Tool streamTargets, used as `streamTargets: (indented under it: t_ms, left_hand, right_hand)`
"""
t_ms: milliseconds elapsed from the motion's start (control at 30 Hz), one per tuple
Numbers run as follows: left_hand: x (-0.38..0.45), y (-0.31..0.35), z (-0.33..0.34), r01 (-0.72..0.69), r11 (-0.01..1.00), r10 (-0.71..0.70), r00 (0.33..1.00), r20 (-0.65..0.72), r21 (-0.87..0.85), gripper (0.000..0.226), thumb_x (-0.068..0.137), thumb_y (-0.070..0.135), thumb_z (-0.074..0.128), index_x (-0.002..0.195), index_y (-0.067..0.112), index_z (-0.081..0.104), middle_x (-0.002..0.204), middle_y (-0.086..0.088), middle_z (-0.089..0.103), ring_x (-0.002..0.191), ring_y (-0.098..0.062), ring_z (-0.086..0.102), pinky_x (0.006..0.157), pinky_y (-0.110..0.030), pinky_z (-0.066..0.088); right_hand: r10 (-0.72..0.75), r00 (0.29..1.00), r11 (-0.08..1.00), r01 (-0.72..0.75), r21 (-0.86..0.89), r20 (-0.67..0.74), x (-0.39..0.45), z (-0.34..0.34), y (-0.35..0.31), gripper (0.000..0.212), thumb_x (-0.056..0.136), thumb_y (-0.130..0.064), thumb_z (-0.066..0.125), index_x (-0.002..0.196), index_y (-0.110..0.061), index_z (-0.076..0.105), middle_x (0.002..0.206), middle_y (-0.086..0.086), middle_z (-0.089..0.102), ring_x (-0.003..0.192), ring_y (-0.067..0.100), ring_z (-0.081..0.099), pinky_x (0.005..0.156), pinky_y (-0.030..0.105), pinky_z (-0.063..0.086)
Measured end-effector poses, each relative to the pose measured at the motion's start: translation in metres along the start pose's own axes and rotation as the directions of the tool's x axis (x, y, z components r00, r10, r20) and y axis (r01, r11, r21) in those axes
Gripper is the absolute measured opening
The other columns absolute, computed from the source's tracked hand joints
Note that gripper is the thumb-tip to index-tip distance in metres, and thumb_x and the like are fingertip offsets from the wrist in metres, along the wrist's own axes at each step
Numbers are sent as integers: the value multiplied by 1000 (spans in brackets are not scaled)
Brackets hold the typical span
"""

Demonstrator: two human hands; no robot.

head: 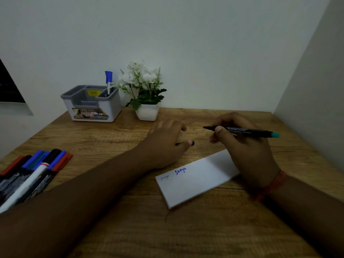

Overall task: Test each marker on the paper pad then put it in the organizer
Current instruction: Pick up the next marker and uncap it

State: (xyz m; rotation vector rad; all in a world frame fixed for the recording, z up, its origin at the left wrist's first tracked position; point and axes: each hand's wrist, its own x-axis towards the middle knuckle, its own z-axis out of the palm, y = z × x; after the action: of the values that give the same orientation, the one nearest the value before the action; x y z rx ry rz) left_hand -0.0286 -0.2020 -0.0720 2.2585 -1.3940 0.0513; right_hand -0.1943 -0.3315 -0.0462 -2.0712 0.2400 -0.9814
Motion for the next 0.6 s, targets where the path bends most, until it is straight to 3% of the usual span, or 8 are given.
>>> streamTargets:
  t_ms: [133, 233, 333, 467, 600]
  left_hand:
    - [-3, 5, 7, -6, 991, 2, 999, 33, 136, 60, 96, 60, 35, 147, 30, 28, 158, 2, 25, 148, -24, 15, 118, -58, 11]
    - [-4, 5, 11, 2, 986, -12, 998, 59, 169, 64, 98, 60, 31, 153, 30, 17, 164, 1, 9, 152, -23, -2, 118, -61, 2]
    - [-5, 5, 14, 12, 980, -30, 996, 88, 200, 67, 99, 60, 27, 155, 29, 9, 166, 3, 2, 152, -23, -11, 118, -61, -2]
    - [-6, 4, 19, 6, 969, -28, 996, 86, 249, 68, 99, 59, 23, 156, 28, 5, 166, 3, -3, 151, -23, -17, 118, -60, -6]
    - [-6, 3, 21, 2, 955, -19, 998, 55, 295, 69, 98, 61, 20, 156, 28, 4, 166, 1, -3, 151, -24, -17, 118, -60, -5]
  right_hand:
    - [83, 996, 990, -80, 119, -26, 6, -6, -16, 9, 95, -2, 59, 96, -3, 67, 90, 6, 73, 85, 14, 75, 84, 33, 61]
    - [188, 974, 975, -200, 96, 124, 2, -11, -27, 8, 85, -1, 69, 89, -8, 67, 90, 7, 73, 87, 18, 73, 86, 40, 61]
    - [328, 902, 943, -332, -36, 281, -11, -5, -27, 13, 80, -2, 74, 86, -12, 68, 88, 5, 74, 86, 17, 72, 87, 45, 59]
    - [344, 882, 939, -333, -88, 322, -23, 6, -21, 12, 82, -4, 73, 85, -15, 70, 87, -3, 75, 82, 8, 71, 78, 31, 59]
    - [291, 892, 956, -264, -124, 346, -22, 6, -16, 10, 82, -7, 74, 81, -17, 71, 85, -5, 74, 80, 8, 68, 71, 25, 55]
